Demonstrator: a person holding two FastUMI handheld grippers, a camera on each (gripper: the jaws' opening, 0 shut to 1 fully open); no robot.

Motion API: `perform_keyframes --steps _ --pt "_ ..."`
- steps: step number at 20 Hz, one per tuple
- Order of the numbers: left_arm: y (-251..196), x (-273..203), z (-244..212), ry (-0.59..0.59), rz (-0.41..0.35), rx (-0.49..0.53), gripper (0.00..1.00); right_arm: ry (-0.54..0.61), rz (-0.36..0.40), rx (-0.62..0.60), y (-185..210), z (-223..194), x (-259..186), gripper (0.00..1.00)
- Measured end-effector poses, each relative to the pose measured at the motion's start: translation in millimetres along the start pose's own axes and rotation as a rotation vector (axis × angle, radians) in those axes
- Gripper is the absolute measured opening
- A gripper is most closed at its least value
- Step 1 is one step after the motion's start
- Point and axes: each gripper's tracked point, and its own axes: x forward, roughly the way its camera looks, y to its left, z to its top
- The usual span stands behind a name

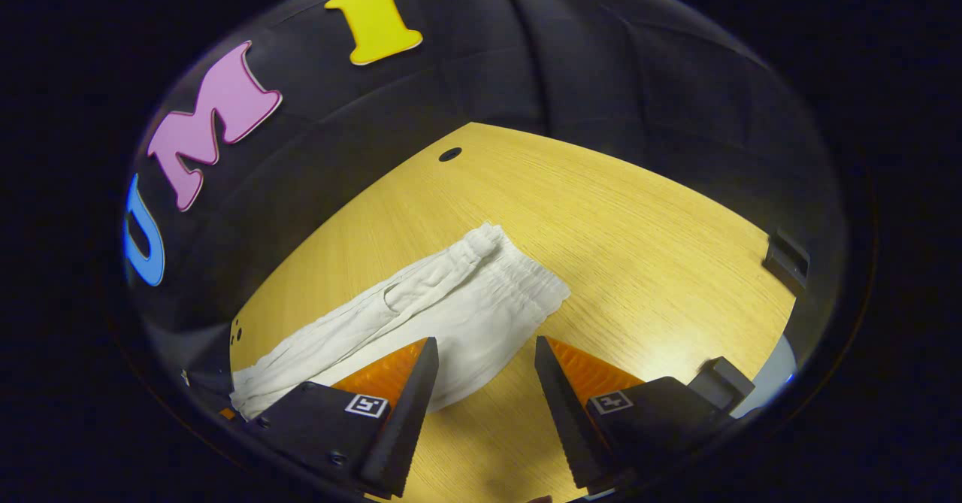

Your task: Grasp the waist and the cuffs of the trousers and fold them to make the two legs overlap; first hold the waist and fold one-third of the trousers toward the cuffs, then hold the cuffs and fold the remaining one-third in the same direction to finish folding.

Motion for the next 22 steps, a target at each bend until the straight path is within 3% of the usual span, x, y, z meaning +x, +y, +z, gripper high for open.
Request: perform_keyframes --steps 3,6,8,13,14,16,18,21,22 --pt "-6 0 -9 0.002 -0.044 -0.175 0.97 0.017 -0.029 0.082 -5 -3 14 0.82" --pt "-11 0 -17 0.018 -0.062 -0.281 0.96 0.018 -0.041 0.187 -5 -5 28 0.82" --pt "-15 1 -21 0.029 -0.075 -0.366 0.96 0.030 -0.063 0.194 -9 -8 32 0.82" --pt "-4 3 -36 0.071 -0.062 -0.480 0.96 0.025 -0.103 0.242 -13 4 48 0.79" --pt "-3 5 -37 0.081 -0.062 -0.496 0.92 0.055 -0.101 0.250 -20 -5 48 0.66" --pt "-1 9 -42 0.099 -0.059 -0.526 0.96 0.066 -0.034 0.390 -19 -5 42 0.10" --pt "-3 15 -41 0.108 -0.069 -0.561 0.96 0.038 -0.018 0.457 -19 -5 43 0.07" --pt "-5 28 -46 0.134 -0.079 -0.640 0.96 0.030 -0.030 0.379 -19 -5 45 0.07" --pt "-5 31 -41 0.128 -0.089 -0.661 0.92 0.036 -0.036 0.359 -18 -6 45 0.07"
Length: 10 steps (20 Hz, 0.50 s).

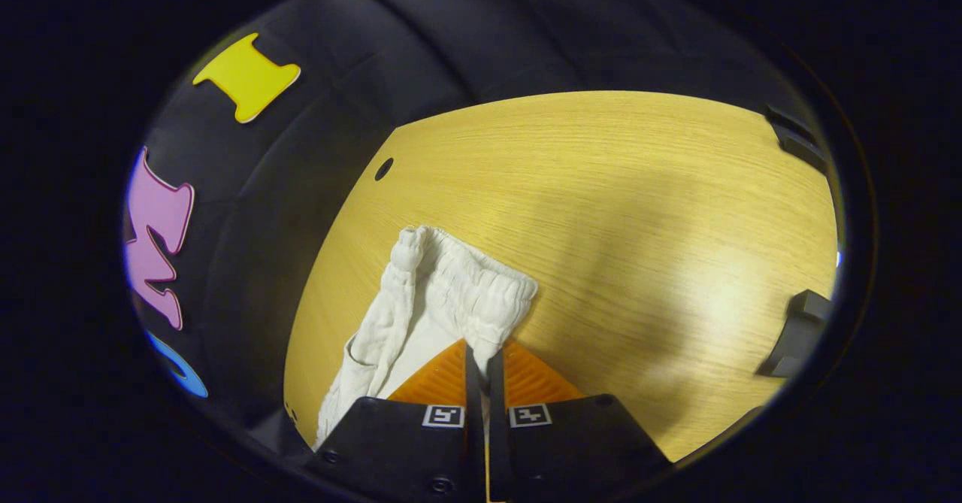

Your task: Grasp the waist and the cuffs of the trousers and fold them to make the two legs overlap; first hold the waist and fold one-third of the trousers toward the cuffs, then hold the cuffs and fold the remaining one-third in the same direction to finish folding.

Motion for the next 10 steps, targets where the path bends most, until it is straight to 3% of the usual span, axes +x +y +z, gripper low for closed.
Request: perform_keyframes --steps 1,8,10 --pt "-1 6 4 -0.014 -0.011 -0.004 0.96 0.006 -0.004 -0.012 0 0 -1 0.07" --pt "-23 39 32 -0.020 -0.030 -0.054 0.95 -0.005 0.013 -0.003 1 -3 1 0.07" --pt "-23 48 35 -0.011 -0.021 -0.064 0.90 0.000 0.013 -0.008 0 -4 1 0.07"
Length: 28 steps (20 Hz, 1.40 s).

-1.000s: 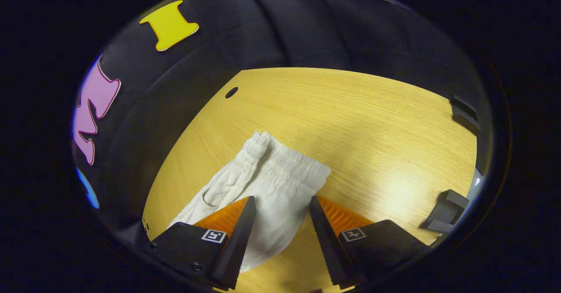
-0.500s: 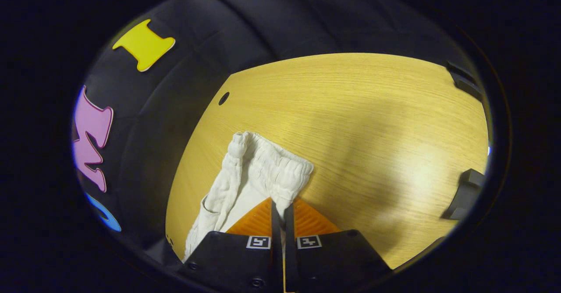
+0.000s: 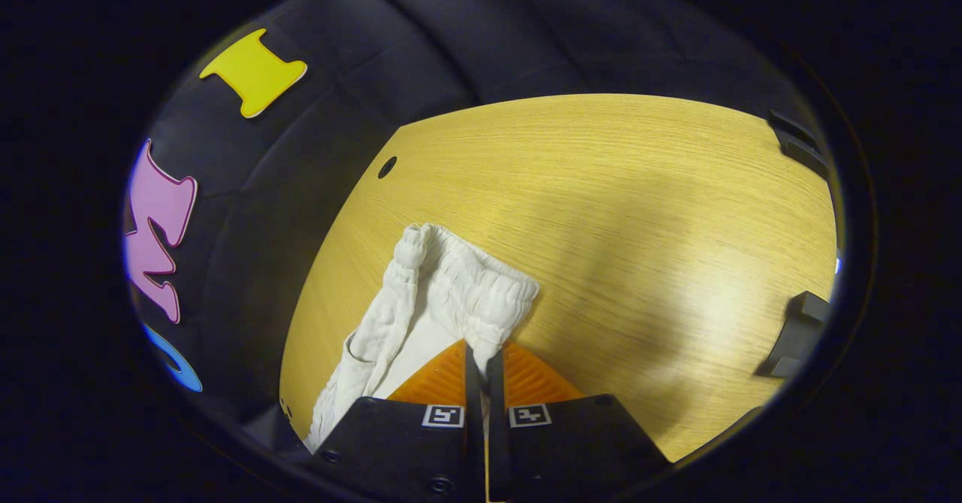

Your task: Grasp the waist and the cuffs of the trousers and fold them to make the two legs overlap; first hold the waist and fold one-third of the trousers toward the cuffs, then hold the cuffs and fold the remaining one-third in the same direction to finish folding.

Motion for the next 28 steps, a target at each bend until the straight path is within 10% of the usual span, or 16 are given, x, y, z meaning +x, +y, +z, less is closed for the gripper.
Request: perform_keyframes --steps 3,6,28 --pt "-4 25 0 0.006 0.035 -0.021 0.65 0.009 -0.006 -0.009 -1 -1 0 0.06" --pt "-8 25 -1 0.014 0.013 -0.035 0.16 0.015 -0.003 -0.003 -1 -2 0 0.07" --pt "24 -69 -105 0.078 0.004 -0.079 0.12 -0.152 0.378 -0.287 88 14 -63 0.06"
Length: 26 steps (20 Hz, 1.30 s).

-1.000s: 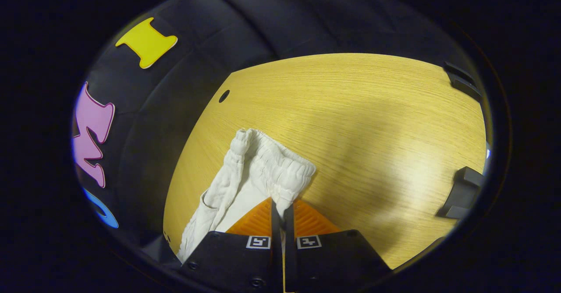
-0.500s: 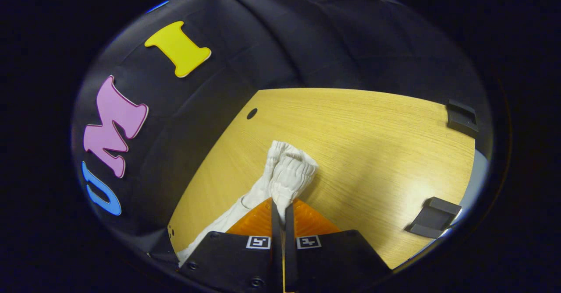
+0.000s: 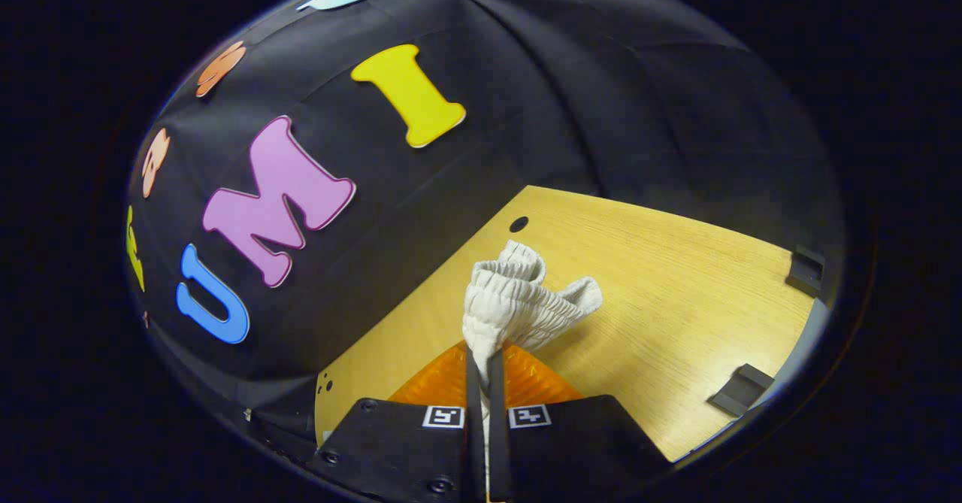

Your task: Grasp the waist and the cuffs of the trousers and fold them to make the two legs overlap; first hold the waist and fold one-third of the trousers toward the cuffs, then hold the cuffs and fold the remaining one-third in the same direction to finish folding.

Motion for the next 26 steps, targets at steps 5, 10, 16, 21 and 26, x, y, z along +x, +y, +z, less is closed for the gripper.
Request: perform_keyframes --steps 5,10,16,21,26 --pt "-1 1 -4 0.001 0.001 0.017 0.12 0.034 0.134 -0.115 88 -17 3 0.07" --pt "-2 1 -2 -0.003 -0.006 0.015 0.12 0.118 0.275 -0.200 174 -67 8 0.07" --pt "-3 4 -2 -0.001 -0.019 0.000 0.12 0.259 0.374 -0.332 229 -145 8 0.06" --pt "-4 3 -1 0.001 -0.024 -0.012 0.12 0.411 0.394 -0.459 241 -221 17 0.07" --pt "-5 3 1 0.004 -0.034 -0.017 0.12 0.580 0.409 -0.549 235 -273 13 0.12"
